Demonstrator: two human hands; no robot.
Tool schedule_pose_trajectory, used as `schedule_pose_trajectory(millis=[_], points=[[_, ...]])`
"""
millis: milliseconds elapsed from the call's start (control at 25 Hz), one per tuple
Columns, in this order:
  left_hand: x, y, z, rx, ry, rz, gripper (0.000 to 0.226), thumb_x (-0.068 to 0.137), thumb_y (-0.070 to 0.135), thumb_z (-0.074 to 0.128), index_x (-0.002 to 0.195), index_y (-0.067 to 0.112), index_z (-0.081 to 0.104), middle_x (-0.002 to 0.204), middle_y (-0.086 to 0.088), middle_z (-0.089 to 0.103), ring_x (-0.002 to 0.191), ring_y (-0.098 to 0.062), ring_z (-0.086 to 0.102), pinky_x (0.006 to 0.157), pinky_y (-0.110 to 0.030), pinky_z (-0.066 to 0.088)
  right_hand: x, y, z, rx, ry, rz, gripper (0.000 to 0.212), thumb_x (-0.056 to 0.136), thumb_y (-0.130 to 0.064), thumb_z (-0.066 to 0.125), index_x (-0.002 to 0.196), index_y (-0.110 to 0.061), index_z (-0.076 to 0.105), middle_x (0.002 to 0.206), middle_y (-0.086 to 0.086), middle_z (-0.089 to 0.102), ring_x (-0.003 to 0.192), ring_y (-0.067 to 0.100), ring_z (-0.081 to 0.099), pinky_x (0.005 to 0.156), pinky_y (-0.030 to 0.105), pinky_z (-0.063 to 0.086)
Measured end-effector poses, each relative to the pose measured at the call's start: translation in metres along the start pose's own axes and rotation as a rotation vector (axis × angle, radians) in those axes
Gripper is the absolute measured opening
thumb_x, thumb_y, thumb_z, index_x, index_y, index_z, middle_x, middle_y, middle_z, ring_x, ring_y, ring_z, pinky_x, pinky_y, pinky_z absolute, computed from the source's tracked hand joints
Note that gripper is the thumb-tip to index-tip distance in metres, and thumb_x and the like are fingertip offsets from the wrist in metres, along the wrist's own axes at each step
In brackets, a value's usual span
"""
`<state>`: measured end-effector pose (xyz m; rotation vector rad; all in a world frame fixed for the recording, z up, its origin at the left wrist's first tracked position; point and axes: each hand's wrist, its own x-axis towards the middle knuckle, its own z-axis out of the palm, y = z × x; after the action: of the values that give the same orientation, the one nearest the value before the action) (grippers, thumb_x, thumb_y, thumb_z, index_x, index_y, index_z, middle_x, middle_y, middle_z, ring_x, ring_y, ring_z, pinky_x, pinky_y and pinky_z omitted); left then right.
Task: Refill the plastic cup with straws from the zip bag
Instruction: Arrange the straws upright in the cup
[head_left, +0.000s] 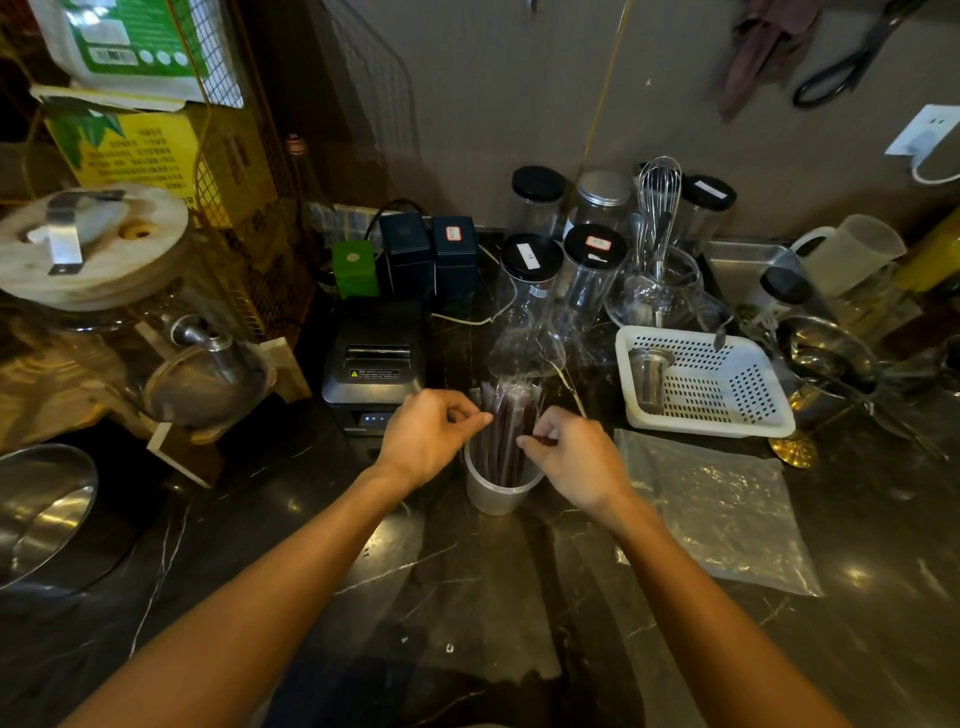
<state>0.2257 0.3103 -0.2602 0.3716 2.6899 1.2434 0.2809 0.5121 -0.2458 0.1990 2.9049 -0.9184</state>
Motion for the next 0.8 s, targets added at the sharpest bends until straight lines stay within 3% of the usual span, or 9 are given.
schedule_pose_trajectory(millis=[120, 200, 280, 400, 520, 640, 720, 800], points=[[0.002, -0.001, 0.007, 0.020, 0.011, -0.055, 0.030, 0.086, 0.043, 0.078, 0.107, 0.028, 0.062, 0.085, 0.009, 0.066, 0.078, -0.001, 0.065, 0.072, -0.027, 0.057, 0.004, 0.001, -0.003, 0.061, 0.007, 0.083, 0.035, 0.094, -0.043, 0.075, 0.112, -0.022, 0.054, 0.085, -0.012, 0.059, 0.078, 0.008, 0.063, 0.072, 0.031, 0.056], [0.003, 0.000, 0.009, -0.015, -0.021, -0.071, 0.037, 0.085, 0.039, 0.079, 0.114, 0.027, 0.059, 0.092, 0.009, 0.064, 0.085, -0.005, 0.065, 0.075, -0.028, 0.057, 0.010, 0.004, -0.001, 0.105, -0.020, 0.087, 0.036, 0.094, -0.042, 0.076, 0.116, -0.021, 0.056, 0.086, -0.012, 0.060, 0.079, 0.005, 0.062, 0.067, 0.024, 0.052], [0.006, 0.002, 0.011, 0.006, -0.068, -0.014, 0.022, 0.091, 0.033, 0.074, 0.109, 0.027, 0.065, 0.093, 0.010, 0.063, 0.089, -0.009, 0.066, 0.079, -0.030, 0.058, 0.016, 0.006, 0.002, 0.169, -0.061, 0.072, 0.025, 0.097, -0.036, 0.072, 0.109, -0.016, 0.067, 0.093, -0.011, 0.066, 0.089, 0.006, 0.066, 0.068, 0.016, 0.046], [0.009, 0.006, 0.009, 0.063, -0.089, 0.038, 0.002, 0.097, 0.031, 0.066, 0.098, 0.030, 0.067, 0.090, 0.011, 0.058, 0.083, -0.009, 0.062, 0.074, -0.029, 0.054, 0.021, 0.009, 0.003, 0.205, -0.063, 0.027, 0.017, 0.101, -0.033, 0.068, 0.107, -0.018, 0.073, 0.106, -0.004, 0.073, 0.104, 0.010, 0.067, 0.081, 0.023, 0.050], [0.014, 0.010, 0.003, 0.098, -0.116, 0.066, 0.010, 0.099, 0.029, 0.063, 0.090, 0.029, 0.065, 0.086, 0.009, 0.060, 0.076, -0.005, 0.059, 0.070, -0.028, 0.051, 0.022, 0.007, -0.005, 0.207, -0.085, -0.018, 0.007, 0.102, -0.029, 0.066, 0.097, -0.027, 0.070, 0.094, -0.014, 0.069, 0.093, -0.001, 0.064, 0.082, 0.023, 0.048], [0.021, 0.014, -0.007, 0.155, -0.181, 0.107, 0.012, 0.098, 0.029, 0.064, 0.095, 0.020, 0.071, 0.087, -0.001, 0.067, 0.076, -0.012, 0.065, 0.076, -0.039, 0.059, 0.028, 0.007, -0.017, 0.155, -0.121, -0.050, 0.025, 0.103, -0.026, 0.066, 0.082, -0.036, 0.059, 0.080, -0.019, 0.061, 0.077, -0.009, 0.057, 0.068, 0.012, 0.039], [0.026, 0.014, -0.011, 0.174, -0.241, 0.118, 0.012, 0.098, 0.028, 0.065, 0.100, 0.020, 0.073, 0.091, -0.002, 0.070, 0.080, -0.013, 0.067, 0.080, -0.041, 0.060, 0.034, 0.006, -0.019, 0.127, -0.132, -0.061, 0.010, 0.103, -0.027, 0.066, 0.094, -0.028, 0.067, 0.085, -0.017, 0.064, 0.081, -0.008, 0.058, 0.070, 0.017, 0.041], [0.025, 0.012, -0.009, 0.172, -0.272, 0.109, 0.012, 0.098, 0.027, 0.065, 0.104, 0.020, 0.073, 0.092, -0.003, 0.071, 0.081, -0.014, 0.068, 0.082, -0.042, 0.060, 0.036, 0.005, -0.016, 0.098, -0.168, -0.060, 0.018, 0.103, -0.030, 0.065, 0.117, -0.020, 0.071, 0.103, -0.007, 0.074, 0.098, 0.004, 0.067, 0.082, 0.026, 0.052]])
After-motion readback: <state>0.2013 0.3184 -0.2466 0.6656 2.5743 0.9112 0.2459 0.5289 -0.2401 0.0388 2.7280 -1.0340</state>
